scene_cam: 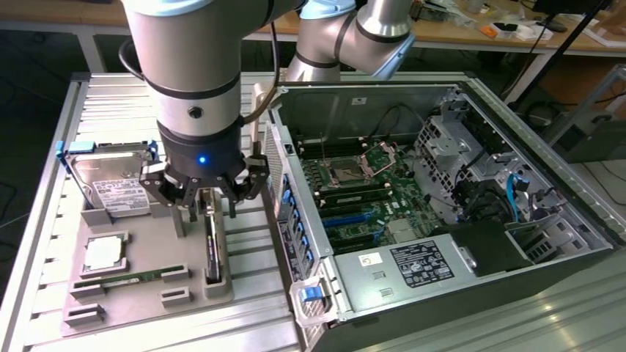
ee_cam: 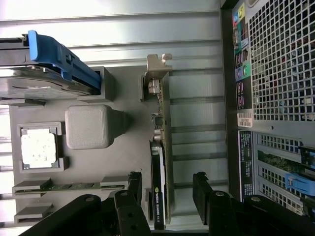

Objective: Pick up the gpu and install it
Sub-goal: 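Pick up the gpu and move the gpu toward the slot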

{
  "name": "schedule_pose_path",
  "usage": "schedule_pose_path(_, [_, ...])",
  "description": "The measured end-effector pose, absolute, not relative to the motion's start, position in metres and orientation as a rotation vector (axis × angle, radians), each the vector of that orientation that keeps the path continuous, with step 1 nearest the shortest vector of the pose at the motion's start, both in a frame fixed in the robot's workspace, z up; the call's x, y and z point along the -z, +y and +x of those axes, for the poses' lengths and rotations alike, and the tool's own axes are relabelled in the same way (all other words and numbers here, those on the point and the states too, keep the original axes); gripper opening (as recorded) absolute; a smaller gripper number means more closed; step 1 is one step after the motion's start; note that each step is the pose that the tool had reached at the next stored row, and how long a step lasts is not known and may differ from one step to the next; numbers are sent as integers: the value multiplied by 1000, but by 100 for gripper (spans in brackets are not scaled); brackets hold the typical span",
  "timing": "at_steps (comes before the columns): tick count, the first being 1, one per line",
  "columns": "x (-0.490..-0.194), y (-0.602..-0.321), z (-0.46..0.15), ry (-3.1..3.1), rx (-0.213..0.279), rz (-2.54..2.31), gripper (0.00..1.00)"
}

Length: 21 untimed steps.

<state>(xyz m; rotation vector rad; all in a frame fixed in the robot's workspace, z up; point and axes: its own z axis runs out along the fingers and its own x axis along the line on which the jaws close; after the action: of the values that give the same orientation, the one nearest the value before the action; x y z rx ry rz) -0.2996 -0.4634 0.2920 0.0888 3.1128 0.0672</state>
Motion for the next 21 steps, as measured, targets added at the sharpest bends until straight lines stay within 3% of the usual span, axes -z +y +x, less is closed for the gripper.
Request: schedule_pose_path(21, [-285, -463, -300, 3113, -67, 89, 54])
